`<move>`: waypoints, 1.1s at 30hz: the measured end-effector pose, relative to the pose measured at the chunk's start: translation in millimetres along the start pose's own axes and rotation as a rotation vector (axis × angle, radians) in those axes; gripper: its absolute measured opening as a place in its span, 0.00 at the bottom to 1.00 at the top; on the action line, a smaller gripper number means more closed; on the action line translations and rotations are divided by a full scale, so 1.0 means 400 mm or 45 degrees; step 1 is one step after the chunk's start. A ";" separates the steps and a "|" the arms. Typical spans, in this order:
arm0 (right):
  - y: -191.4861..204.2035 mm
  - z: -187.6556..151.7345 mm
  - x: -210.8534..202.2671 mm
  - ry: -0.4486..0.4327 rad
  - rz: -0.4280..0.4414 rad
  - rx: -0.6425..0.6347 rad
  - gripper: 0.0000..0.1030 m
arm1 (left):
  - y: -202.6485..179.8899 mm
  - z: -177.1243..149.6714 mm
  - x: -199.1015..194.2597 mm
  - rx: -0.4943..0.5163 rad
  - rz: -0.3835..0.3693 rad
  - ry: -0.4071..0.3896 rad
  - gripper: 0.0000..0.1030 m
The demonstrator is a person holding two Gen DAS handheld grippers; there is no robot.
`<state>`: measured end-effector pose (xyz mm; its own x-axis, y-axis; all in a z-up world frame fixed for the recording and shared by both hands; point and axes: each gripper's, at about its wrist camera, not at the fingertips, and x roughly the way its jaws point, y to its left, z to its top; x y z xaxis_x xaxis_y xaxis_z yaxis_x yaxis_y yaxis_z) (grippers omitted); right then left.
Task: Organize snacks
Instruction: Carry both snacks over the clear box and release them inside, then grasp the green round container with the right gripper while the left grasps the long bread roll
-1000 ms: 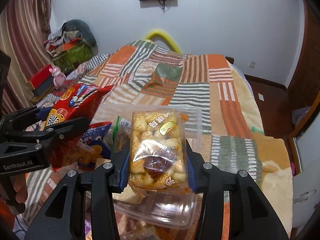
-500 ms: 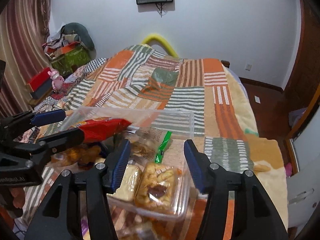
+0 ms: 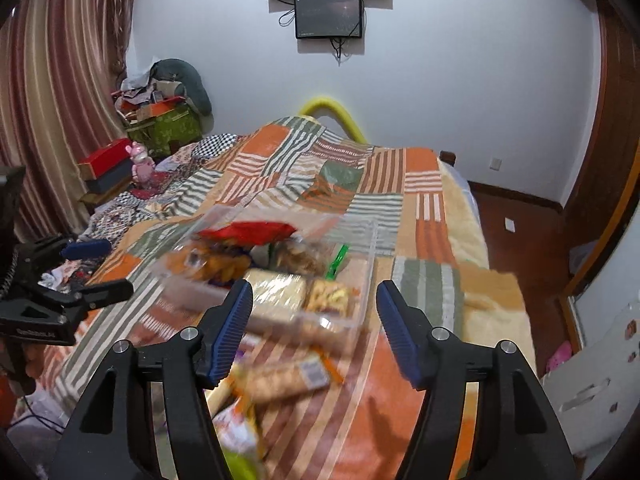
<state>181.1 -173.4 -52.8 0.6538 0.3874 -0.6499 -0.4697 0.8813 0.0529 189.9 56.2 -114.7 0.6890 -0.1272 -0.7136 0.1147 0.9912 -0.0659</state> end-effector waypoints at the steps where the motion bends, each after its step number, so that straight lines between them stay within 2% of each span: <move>1: 0.005 -0.015 -0.007 0.008 0.010 0.012 0.59 | 0.000 -0.014 -0.003 -0.003 0.004 0.011 0.81; 11: 0.060 -0.185 -0.009 0.167 0.100 0.151 0.59 | -0.038 -0.179 -0.048 -0.066 -0.020 0.094 0.81; 19: 0.097 -0.274 0.040 0.280 0.099 0.144 0.59 | -0.054 -0.237 -0.034 -0.146 -0.041 0.137 0.81; 20: 0.100 -0.279 0.049 0.292 0.105 0.142 0.58 | -0.057 -0.238 -0.027 -0.159 -0.051 0.145 0.81; 22: 0.103 -0.293 0.055 0.304 0.115 0.144 0.49 | -0.065 -0.242 -0.013 -0.171 -0.070 0.159 0.81; 24: 0.103 -0.294 0.059 0.303 0.139 0.148 0.44 | -0.076 -0.238 -0.003 -0.168 -0.080 0.165 0.81; 28: 0.108 -0.297 0.043 0.262 0.117 0.117 0.43 | -0.097 -0.202 0.009 -0.129 -0.088 0.140 0.81; 33: 0.077 -0.282 0.019 0.208 0.102 0.159 0.43 | -0.106 -0.146 0.046 -0.132 -0.090 0.106 0.81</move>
<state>104.8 -173.9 -141.6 0.5077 0.4173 -0.7538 -0.4322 0.8802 0.1962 155.8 13.9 -165.6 0.6196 -0.1977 -0.7596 0.0831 0.9788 -0.1869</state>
